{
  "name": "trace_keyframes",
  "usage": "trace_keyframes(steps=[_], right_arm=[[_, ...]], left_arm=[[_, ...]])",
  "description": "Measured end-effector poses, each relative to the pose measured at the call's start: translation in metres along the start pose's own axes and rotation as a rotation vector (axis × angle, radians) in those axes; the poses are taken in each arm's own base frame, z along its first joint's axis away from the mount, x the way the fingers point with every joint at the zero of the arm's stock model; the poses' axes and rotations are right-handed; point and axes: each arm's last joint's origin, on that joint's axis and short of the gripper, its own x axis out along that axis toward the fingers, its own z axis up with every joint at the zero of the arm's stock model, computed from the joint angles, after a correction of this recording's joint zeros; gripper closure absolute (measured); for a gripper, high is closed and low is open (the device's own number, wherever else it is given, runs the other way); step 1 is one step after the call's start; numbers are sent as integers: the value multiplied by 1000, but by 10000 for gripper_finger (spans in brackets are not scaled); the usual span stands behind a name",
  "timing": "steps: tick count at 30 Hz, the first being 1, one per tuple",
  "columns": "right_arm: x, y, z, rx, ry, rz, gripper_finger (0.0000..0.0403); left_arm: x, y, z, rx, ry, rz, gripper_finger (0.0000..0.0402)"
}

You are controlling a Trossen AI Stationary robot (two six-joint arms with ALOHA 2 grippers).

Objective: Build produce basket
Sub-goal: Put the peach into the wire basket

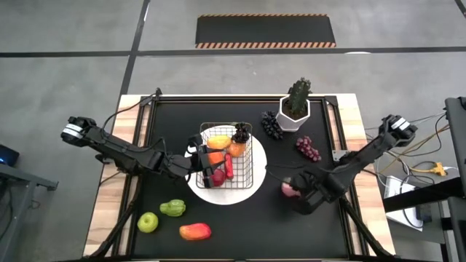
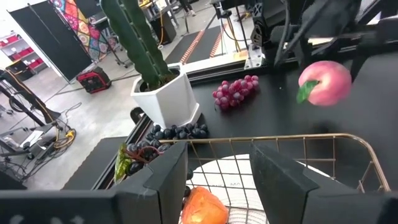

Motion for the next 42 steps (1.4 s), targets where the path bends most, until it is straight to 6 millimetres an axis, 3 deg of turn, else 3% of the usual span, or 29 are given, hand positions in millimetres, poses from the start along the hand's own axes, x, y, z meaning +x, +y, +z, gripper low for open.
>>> trace_keyframes(steps=[8,12,18,26,36,42], right_arm=[[-30,14,29,-290,-589,170,104],[-24,21,36,-466,-854,56,104],[-17,22,48,-534,-1136,-32,104],[-6,14,57,-572,-1118,-35,103],[-4,10,61,-527,-1098,-28,103],[-2,5,66,-453,-1093,-18,103]], left_arm=[[0,0,0,0,0,0,244],[0,0,1,-1,-3,0,244],[-1,0,12,-75,-104,-49,244],[-3,-6,28,-117,-254,-318,235],[10,-18,23,-187,-262,-343,88],[31,-37,13,-51,-315,-318,58]])
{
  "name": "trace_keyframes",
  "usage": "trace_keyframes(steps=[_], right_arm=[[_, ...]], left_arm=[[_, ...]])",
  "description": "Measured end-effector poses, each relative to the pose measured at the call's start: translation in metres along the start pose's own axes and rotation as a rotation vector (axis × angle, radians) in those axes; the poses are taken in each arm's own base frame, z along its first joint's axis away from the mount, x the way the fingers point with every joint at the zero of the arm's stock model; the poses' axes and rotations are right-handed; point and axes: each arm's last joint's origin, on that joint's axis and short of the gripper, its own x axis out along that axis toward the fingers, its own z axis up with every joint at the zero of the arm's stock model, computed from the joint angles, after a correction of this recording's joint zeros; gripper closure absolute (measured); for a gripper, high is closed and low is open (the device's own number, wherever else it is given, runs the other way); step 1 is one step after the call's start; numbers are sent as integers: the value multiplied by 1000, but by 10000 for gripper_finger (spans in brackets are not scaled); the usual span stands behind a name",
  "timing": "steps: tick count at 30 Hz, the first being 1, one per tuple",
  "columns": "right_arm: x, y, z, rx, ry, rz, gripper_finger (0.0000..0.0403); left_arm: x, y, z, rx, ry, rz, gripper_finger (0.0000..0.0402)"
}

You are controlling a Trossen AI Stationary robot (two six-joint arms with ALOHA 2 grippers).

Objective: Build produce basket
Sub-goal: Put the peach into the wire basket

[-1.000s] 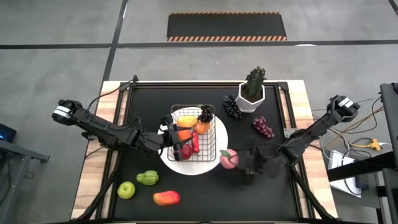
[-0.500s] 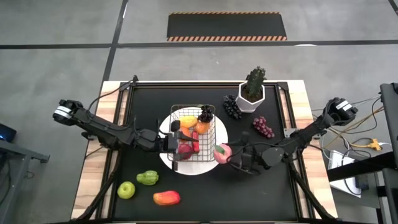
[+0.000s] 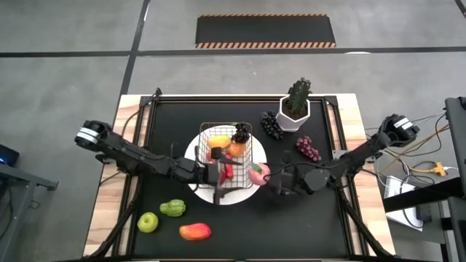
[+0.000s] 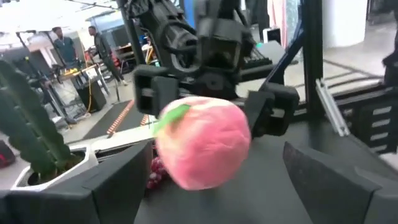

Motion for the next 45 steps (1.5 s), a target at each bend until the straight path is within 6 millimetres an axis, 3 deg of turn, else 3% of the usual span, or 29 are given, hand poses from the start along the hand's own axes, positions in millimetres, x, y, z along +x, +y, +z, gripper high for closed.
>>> trace_keyframes(steps=[8,19,23,29,33,38,45], right_arm=[[5,-5,-2,51,-2,51,103],[6,-6,-3,65,-3,65,103],[6,-5,-3,64,-3,66,103],[6,-6,-3,63,2,57,103],[6,-6,-3,81,2,56,81],[6,-6,-3,98,2,57,38],[-1,-14,4,117,-8,35,31]], left_arm=[[24,2,-3,20,10,35,57],[42,2,-15,14,4,26,57],[44,4,-17,-15,5,12,64],[44,4,-18,-17,8,10,113],[44,4,-18,-21,9,10,137],[44,4,-18,-21,17,24,143],[36,2,-26,0,127,149,145]])
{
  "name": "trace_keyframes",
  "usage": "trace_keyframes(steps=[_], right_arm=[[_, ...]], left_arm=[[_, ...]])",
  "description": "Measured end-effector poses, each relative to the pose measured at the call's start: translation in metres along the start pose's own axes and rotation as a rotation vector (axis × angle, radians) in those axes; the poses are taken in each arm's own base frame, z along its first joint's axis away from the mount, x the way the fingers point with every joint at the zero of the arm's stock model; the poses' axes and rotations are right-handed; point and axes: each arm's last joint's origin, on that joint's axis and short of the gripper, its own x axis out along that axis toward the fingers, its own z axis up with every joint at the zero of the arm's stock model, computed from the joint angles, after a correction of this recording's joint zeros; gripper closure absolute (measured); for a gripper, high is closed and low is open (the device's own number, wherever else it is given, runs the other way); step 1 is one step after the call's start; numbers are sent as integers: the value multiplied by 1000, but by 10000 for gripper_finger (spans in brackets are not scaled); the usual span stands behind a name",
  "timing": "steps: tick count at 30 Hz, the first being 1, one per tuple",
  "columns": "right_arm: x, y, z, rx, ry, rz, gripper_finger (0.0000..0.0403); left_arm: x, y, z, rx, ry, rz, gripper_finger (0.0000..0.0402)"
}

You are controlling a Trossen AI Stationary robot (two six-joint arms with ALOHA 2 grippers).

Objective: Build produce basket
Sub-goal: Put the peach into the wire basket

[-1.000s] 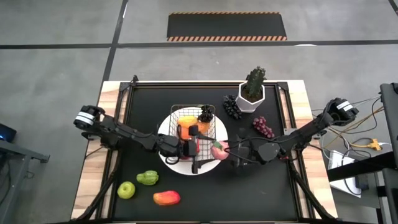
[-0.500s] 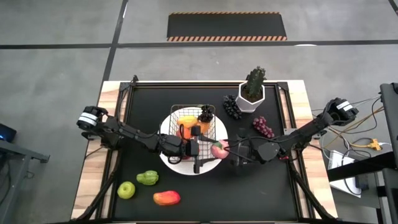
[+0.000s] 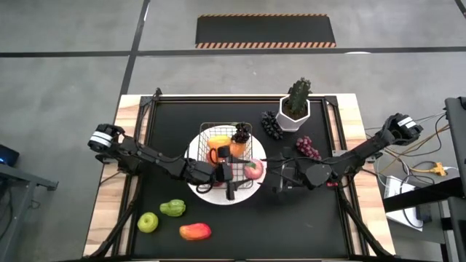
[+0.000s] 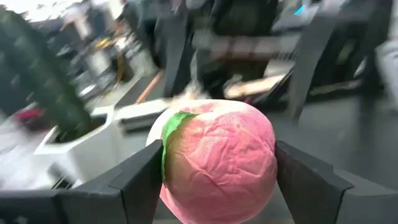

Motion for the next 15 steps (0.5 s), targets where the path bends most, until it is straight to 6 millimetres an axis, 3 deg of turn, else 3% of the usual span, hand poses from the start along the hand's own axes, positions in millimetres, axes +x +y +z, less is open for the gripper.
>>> trace_keyframes(steps=[15], right_arm=[[-22,-18,11,69,47,-7,30]], left_arm=[[-31,12,-16,-84,298,235,146]])
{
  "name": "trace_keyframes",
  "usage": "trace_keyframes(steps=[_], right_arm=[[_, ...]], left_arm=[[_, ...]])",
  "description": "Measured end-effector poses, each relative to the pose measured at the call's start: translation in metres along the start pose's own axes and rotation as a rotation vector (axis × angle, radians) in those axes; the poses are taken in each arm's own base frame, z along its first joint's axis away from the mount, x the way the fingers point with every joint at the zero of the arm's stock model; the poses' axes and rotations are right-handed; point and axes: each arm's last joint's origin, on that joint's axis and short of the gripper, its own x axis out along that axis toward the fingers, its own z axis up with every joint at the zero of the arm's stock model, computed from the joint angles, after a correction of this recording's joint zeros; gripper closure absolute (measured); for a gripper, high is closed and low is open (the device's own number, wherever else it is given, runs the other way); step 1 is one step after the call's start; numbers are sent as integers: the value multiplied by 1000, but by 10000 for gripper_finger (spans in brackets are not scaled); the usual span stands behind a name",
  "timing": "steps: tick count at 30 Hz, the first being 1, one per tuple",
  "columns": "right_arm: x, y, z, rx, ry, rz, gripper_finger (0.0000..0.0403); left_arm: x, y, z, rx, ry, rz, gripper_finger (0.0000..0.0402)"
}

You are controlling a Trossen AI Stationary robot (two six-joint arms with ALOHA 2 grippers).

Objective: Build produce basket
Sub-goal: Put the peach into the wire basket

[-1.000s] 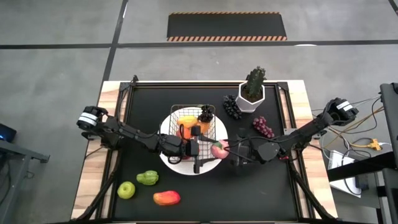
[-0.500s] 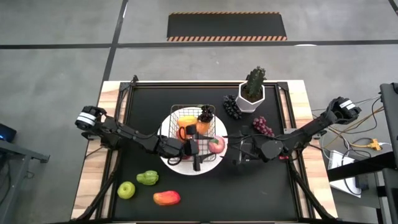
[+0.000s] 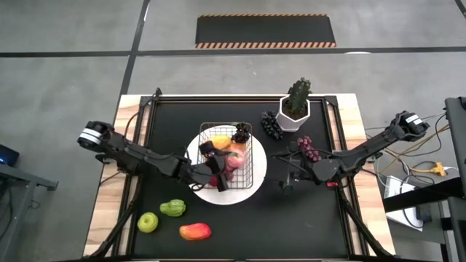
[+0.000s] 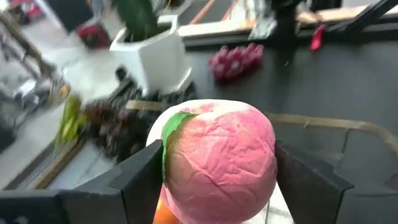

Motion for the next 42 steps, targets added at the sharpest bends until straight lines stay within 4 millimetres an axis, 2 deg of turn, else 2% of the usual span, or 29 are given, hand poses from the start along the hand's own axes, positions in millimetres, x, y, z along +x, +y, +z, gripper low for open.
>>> trace_keyframes(steps=[5,16,30,42], right_arm=[[1,0,-4,-3,14,-3,30],[3,-1,-6,-3,23,-34,30],[3,-1,-6,-2,22,-34,30],[3,-1,-6,-6,23,-33,30]], left_arm=[[1,9,-14,-89,21,123,146],[14,17,-39,-254,51,244,146],[26,33,-39,-426,32,311,126],[26,34,-43,-463,35,310,122]])
